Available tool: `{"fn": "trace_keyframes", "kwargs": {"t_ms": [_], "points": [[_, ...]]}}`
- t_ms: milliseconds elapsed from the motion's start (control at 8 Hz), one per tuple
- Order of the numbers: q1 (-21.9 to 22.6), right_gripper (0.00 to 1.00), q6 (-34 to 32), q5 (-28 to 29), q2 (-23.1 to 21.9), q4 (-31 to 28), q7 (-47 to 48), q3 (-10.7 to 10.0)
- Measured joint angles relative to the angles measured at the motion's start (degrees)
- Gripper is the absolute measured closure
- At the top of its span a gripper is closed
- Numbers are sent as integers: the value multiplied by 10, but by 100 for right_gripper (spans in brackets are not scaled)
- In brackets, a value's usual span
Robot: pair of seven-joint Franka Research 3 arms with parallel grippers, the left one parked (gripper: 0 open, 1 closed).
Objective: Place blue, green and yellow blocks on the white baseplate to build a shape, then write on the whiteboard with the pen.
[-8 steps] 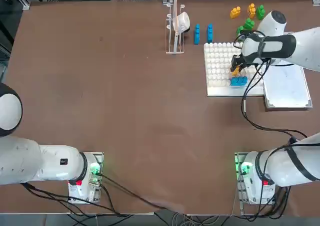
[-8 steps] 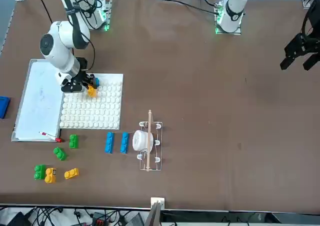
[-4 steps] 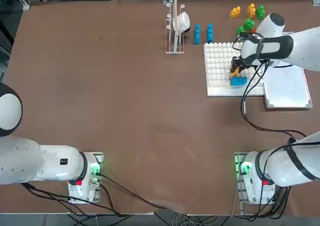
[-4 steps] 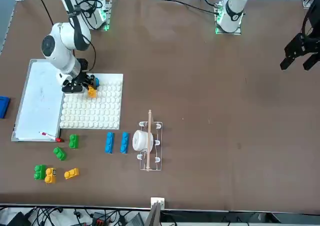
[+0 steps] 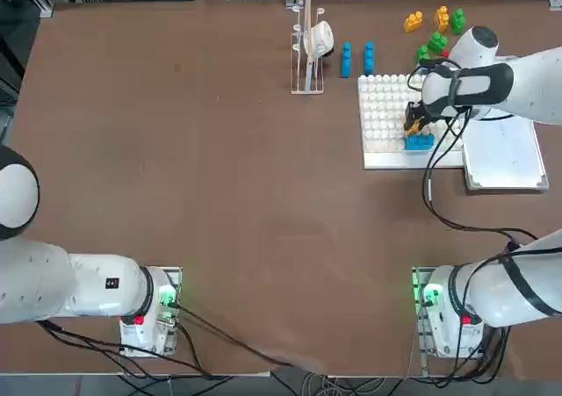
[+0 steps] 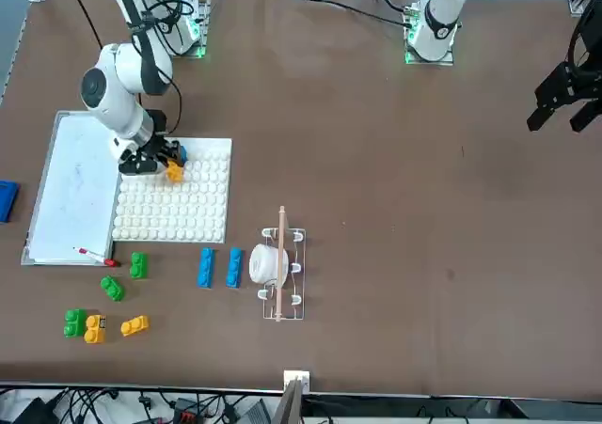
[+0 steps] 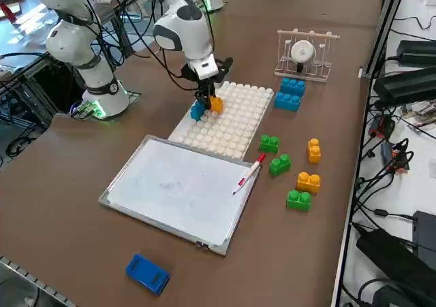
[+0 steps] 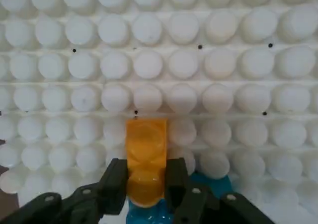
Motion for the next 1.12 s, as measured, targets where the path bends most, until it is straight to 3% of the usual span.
{"fn": "trace_keyframes", "kwargs": {"t_ms": [1125], "points": [[9,59,32,0,13,-10,1,1]]}}
